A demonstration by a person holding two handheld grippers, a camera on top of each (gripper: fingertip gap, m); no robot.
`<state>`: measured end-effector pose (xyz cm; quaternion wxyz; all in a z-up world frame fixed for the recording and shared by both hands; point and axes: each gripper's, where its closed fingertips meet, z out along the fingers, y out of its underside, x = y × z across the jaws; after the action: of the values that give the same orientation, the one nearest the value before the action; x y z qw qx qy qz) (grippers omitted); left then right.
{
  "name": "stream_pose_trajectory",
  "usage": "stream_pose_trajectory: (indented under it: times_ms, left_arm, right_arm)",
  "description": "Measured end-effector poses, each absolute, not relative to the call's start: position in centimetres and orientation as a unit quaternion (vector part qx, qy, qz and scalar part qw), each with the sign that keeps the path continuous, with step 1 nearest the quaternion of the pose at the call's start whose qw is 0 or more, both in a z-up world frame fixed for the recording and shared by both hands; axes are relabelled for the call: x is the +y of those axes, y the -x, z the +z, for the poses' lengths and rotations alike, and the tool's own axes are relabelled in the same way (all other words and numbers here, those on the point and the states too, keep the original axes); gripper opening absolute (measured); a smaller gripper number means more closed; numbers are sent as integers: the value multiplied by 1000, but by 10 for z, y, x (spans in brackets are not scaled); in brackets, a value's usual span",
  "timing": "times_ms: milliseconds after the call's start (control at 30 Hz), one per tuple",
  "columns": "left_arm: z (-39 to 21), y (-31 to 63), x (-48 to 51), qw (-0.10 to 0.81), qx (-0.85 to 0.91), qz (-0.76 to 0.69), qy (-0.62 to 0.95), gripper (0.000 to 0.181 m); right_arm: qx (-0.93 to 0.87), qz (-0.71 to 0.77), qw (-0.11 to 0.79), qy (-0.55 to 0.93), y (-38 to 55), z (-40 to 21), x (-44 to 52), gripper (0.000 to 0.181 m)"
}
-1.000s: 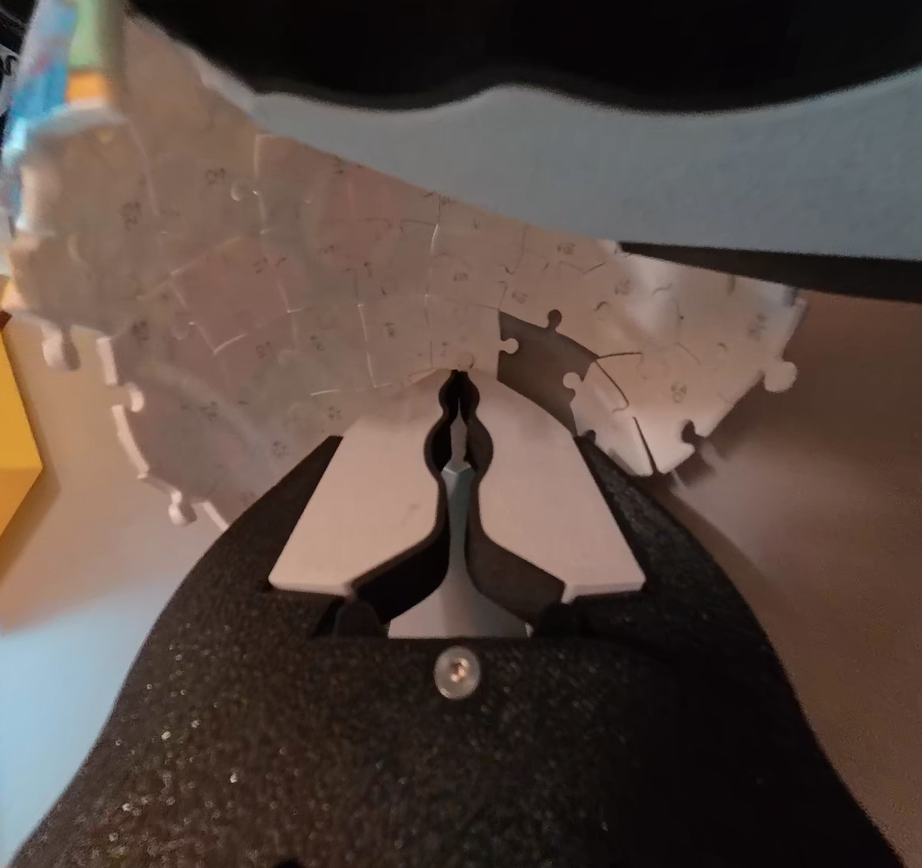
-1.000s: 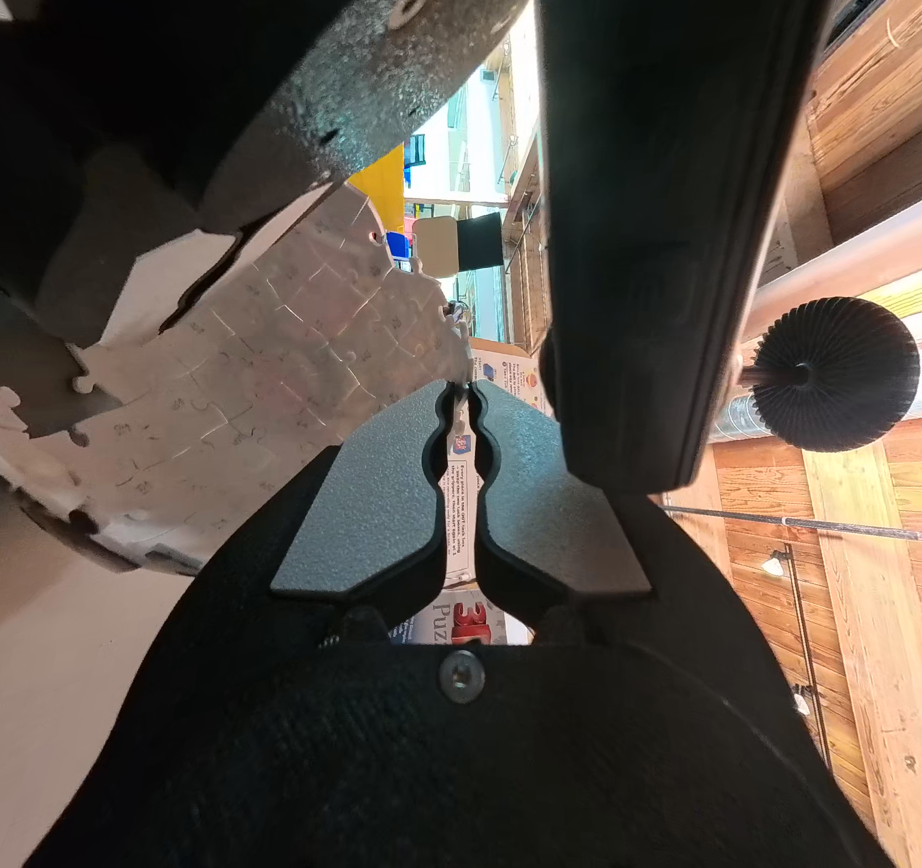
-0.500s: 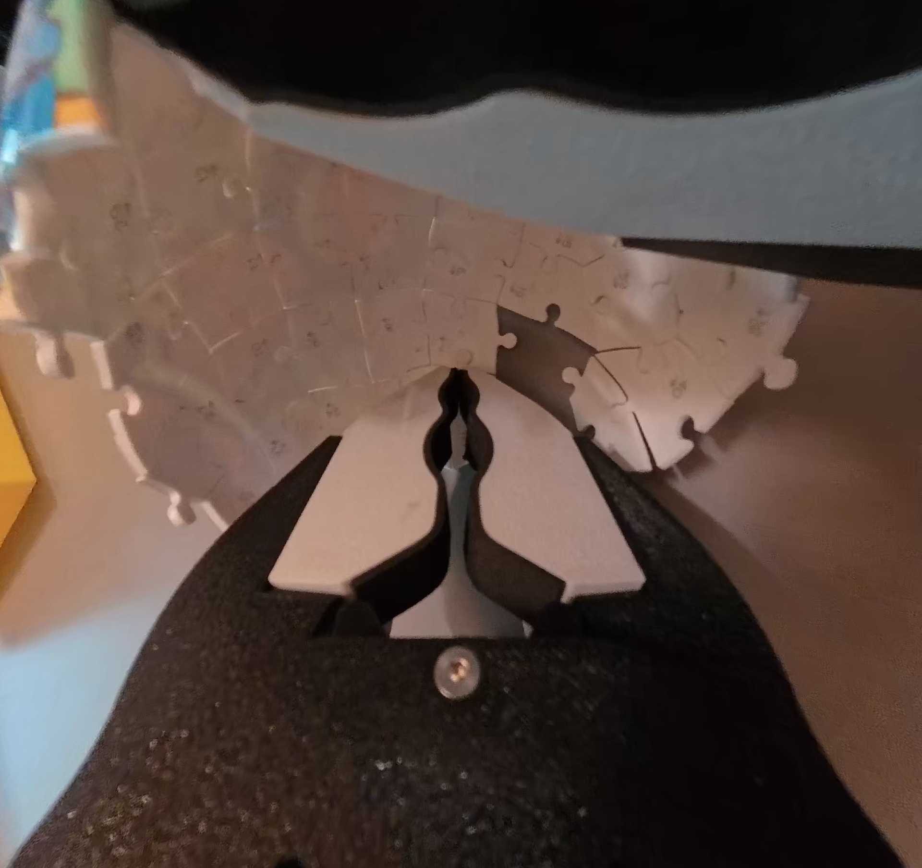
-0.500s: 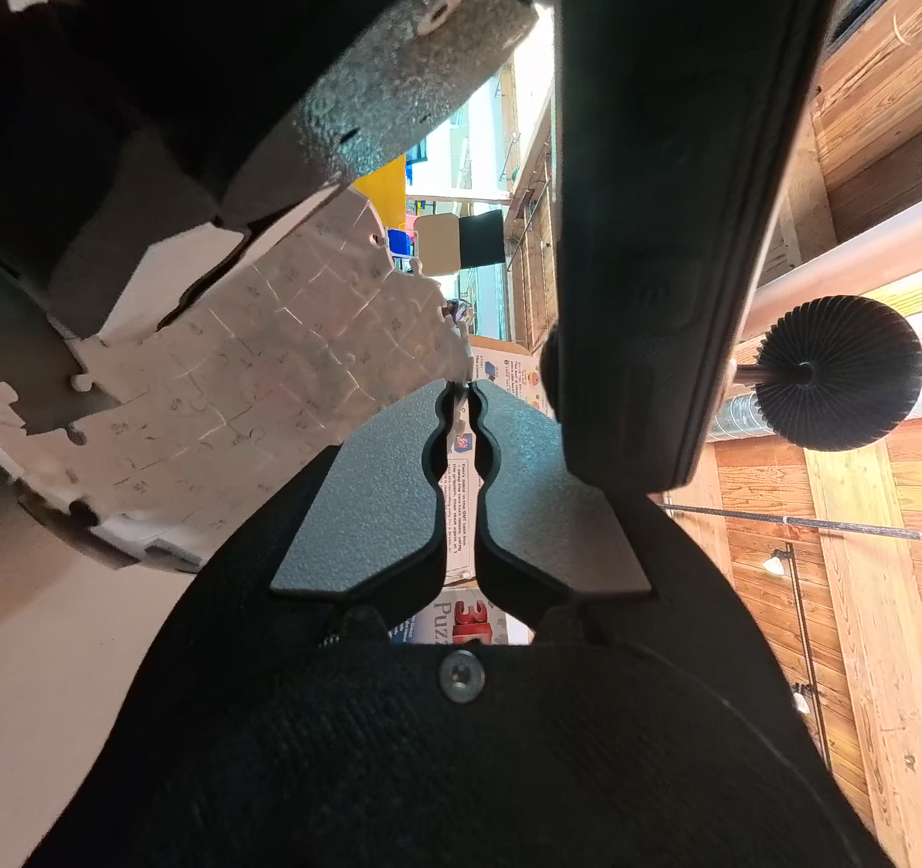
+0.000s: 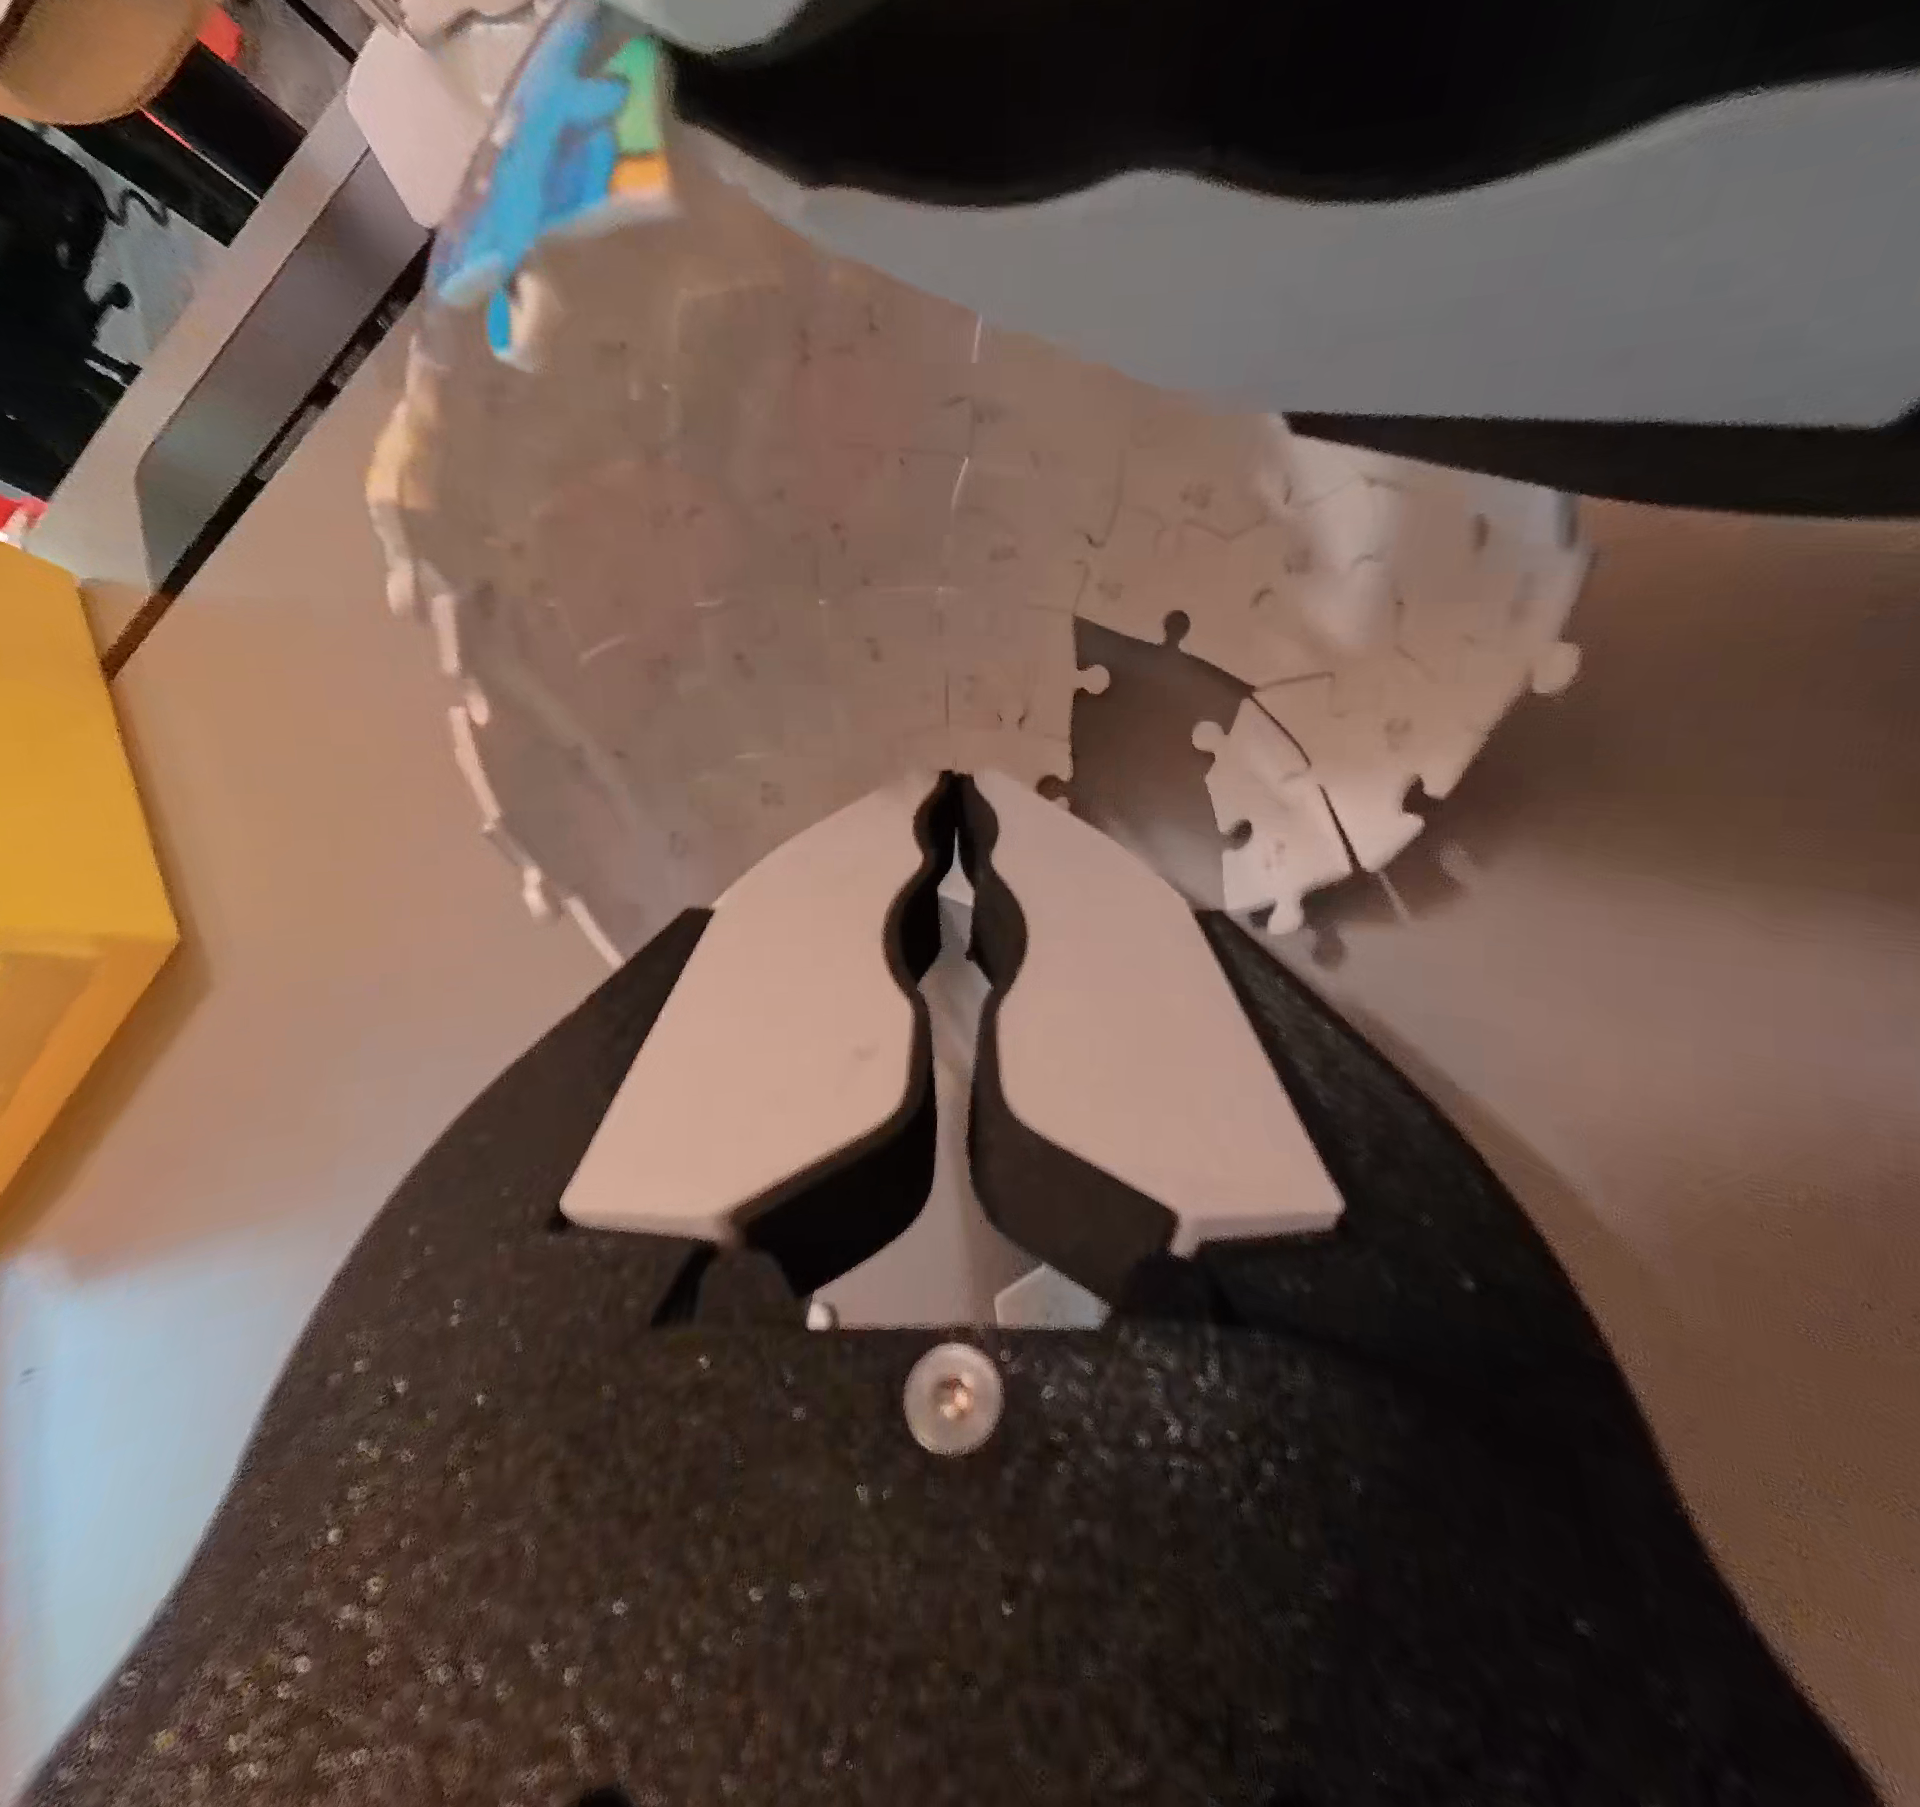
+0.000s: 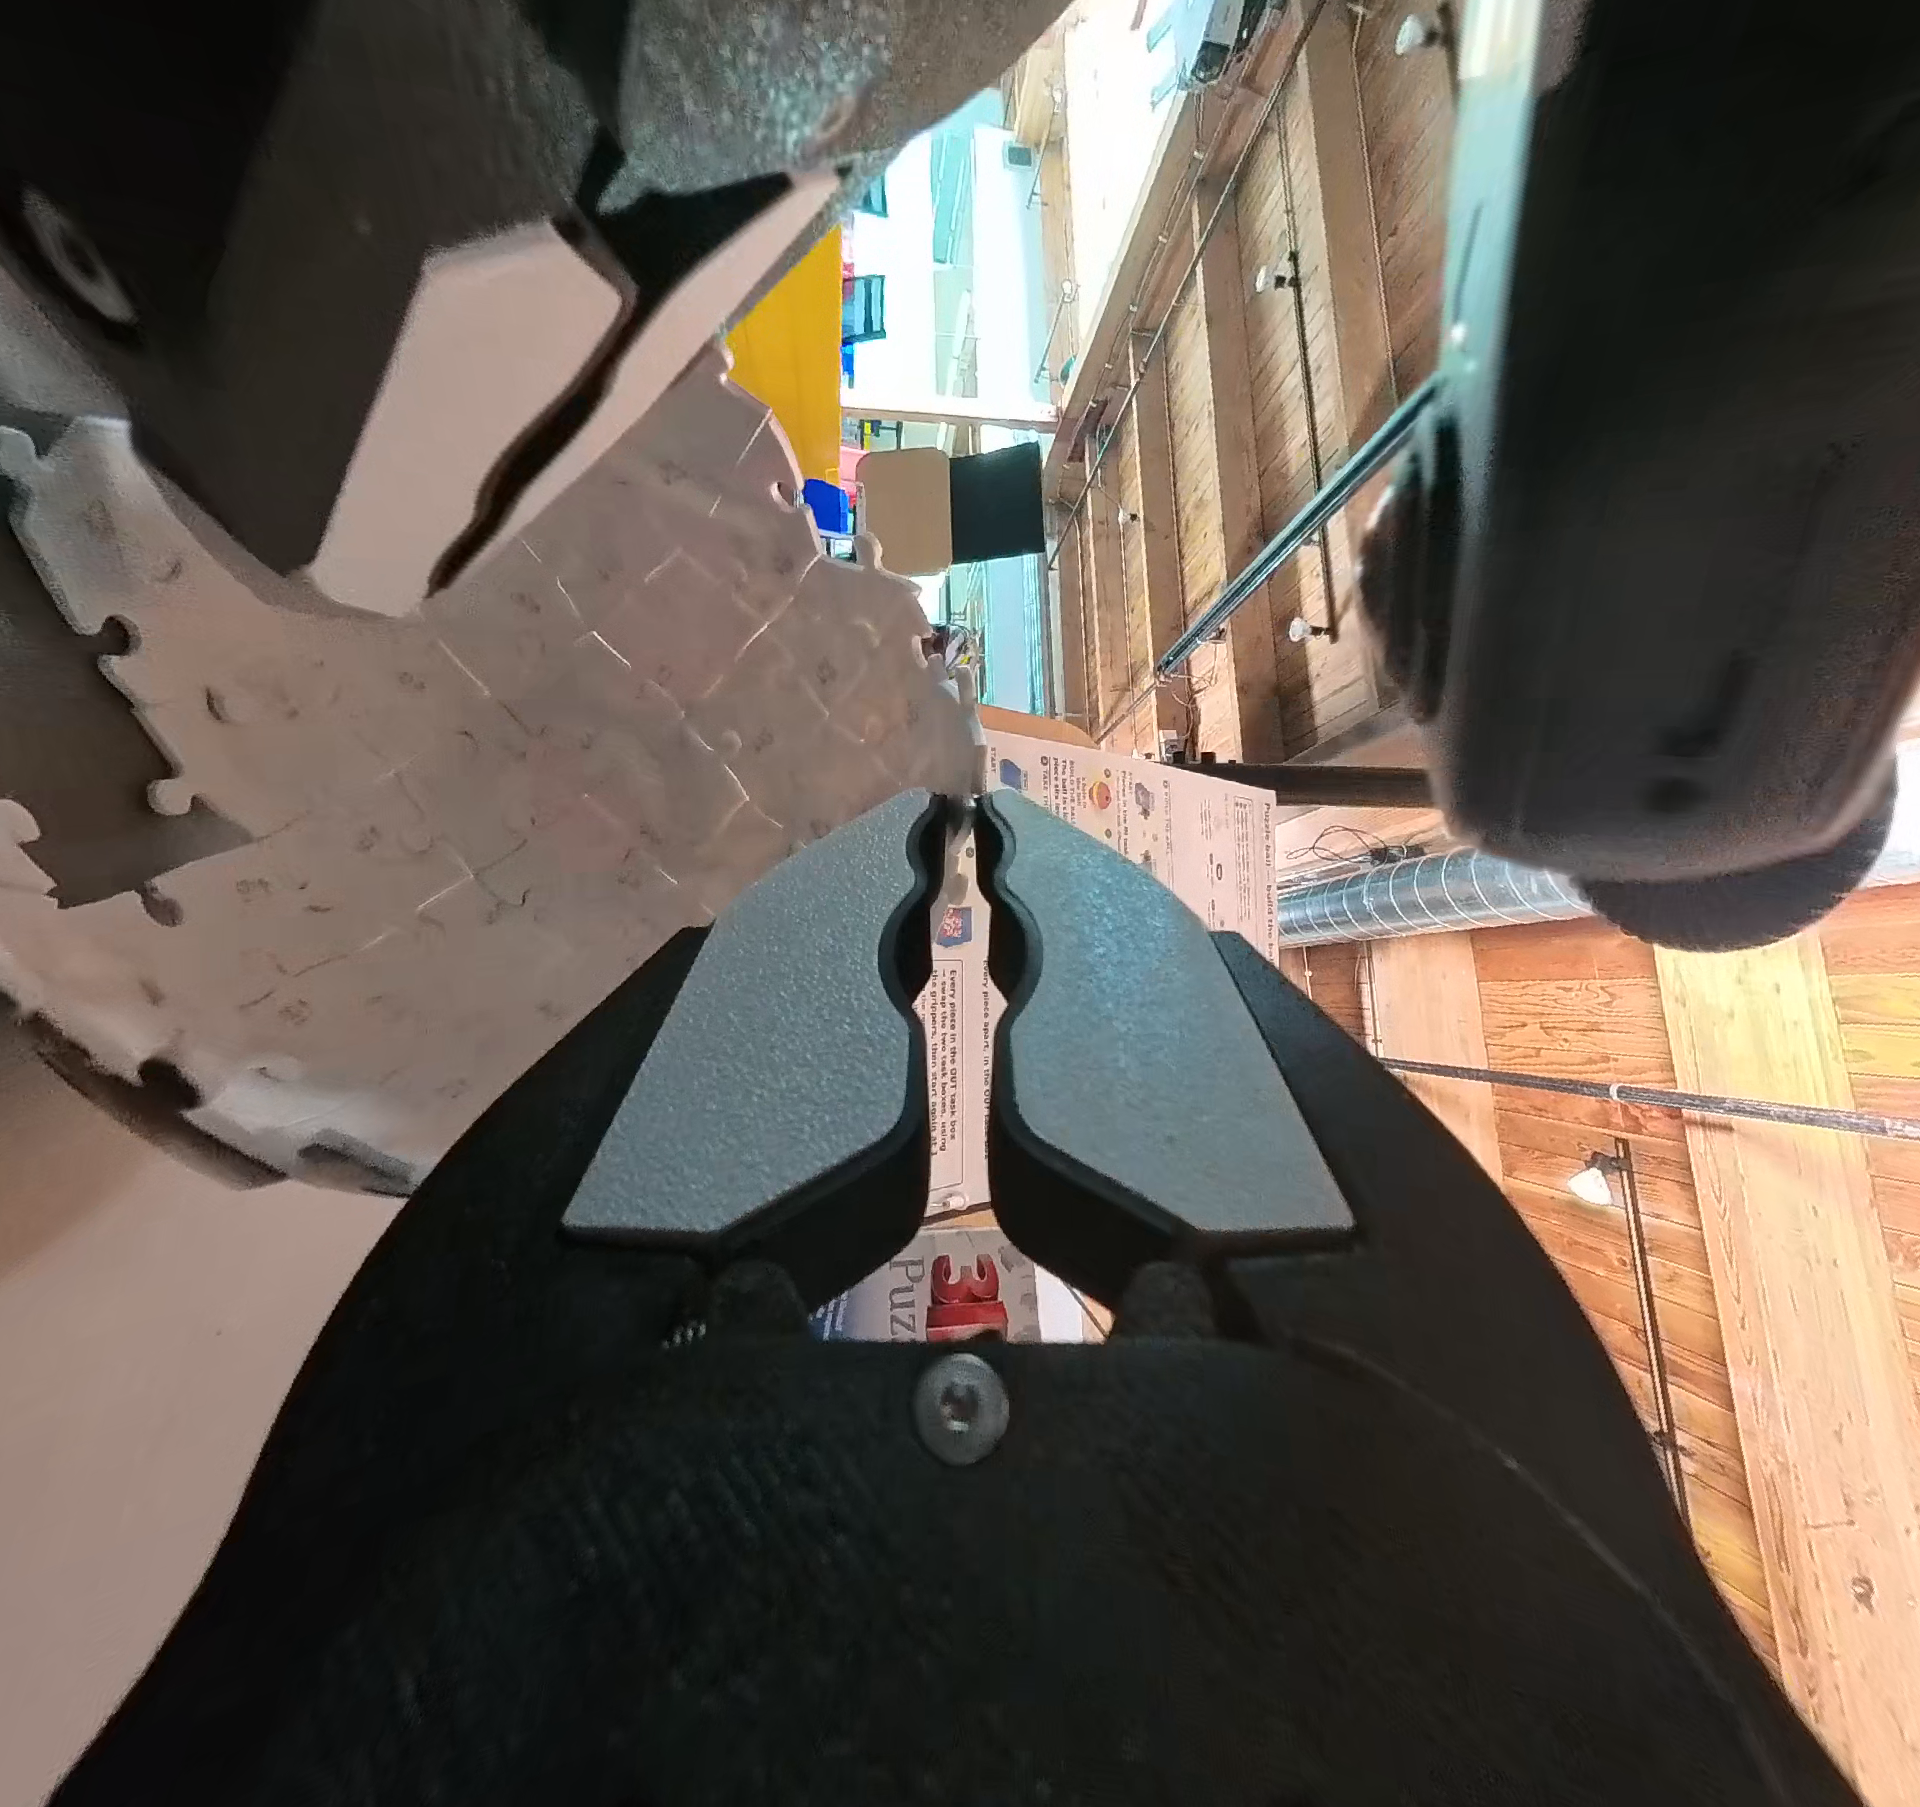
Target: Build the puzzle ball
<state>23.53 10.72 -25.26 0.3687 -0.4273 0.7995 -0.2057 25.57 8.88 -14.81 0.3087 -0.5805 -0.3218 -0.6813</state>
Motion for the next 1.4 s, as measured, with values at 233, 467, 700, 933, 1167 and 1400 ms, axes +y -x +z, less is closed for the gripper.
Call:
stream_pose_trajectory:
  times_ms: [233,467,700,933,1167,1400]
  left_arm:
    - [-272,-236,103,357,822,-171,409,0]
    - [-274,-238,107,353,816,-165,427,0]
    - [-272,-238,106,347,808,-185,438,0]
    - [-244,-224,117,378,786,-205,445,0]
    - [-267,-236,108,368,809,-173,424,0]
    - [-274,-243,113,366,812,-150,429,0]
  right_arm:
    - [-326,-683,308,576,-252,-148,91,5]
    - [-323,-682,308,579,-254,-149,91,4]
    - [-323,-683,309,578,-253,-149,91,5]
    - [-325,-684,305,577,-253,-149,91,5]
    - [-323,-684,306,578,-254,-149,91,5]
    - [-319,-681,308,582,-255,-150,90,4]
